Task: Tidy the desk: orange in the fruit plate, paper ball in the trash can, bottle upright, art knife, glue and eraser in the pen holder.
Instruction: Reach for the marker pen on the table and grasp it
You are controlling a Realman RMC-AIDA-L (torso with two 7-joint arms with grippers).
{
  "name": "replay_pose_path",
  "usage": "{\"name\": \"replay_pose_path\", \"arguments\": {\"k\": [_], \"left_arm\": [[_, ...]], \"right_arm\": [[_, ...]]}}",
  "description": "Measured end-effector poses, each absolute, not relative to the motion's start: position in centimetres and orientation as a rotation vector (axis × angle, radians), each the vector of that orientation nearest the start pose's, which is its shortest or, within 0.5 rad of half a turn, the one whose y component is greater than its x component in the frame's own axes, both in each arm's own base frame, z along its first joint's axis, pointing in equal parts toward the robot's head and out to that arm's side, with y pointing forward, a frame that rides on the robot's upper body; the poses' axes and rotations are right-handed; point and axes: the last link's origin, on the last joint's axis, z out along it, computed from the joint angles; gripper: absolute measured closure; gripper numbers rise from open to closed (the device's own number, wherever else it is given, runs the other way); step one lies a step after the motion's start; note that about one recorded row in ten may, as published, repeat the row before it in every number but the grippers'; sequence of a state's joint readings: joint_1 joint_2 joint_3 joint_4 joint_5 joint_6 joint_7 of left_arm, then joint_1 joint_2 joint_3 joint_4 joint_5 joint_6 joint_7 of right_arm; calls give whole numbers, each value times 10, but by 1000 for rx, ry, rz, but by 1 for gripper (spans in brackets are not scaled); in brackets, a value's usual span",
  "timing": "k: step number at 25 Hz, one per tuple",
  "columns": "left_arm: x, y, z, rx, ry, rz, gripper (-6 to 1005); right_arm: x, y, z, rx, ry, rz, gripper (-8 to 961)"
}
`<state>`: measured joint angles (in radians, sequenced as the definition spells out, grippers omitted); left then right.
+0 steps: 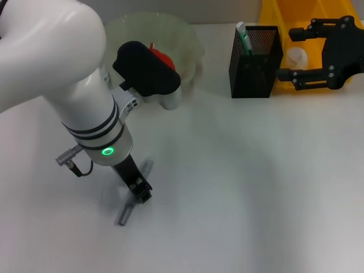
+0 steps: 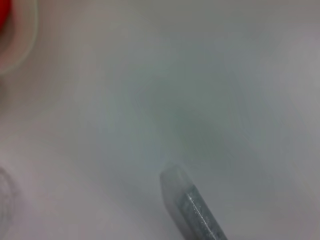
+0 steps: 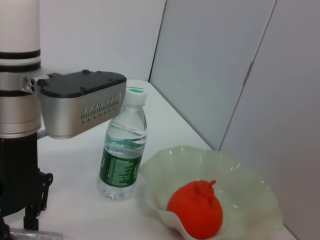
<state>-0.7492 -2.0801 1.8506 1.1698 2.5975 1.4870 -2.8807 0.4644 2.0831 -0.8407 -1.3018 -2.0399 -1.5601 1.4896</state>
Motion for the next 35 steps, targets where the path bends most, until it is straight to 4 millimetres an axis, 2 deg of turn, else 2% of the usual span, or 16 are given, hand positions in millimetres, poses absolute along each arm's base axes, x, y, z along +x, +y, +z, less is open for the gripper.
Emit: {"name": "replay_pose_path", "arguments": {"k": [7, 17, 20, 32, 35], "left_arm": [[-159, 326, -80, -2579, -780, 921, 565], [-159, 329, -76, -2551, -757, 923, 881], [-158, 330, -75, -2550, -746, 925, 925], [-151, 330, -72, -2559, -732, 935, 986], [-153, 331, -73, -2555, -741, 943, 872]], "right_arm": [[205, 353, 84, -2628, 53, 313, 182], [205, 352, 86, -2615, 55, 332, 181], [205, 354, 87, -2603, 56, 335, 181], [202, 356, 86, -2599, 46, 331, 181], [202, 356, 86, -2600, 40, 330, 181]]}}
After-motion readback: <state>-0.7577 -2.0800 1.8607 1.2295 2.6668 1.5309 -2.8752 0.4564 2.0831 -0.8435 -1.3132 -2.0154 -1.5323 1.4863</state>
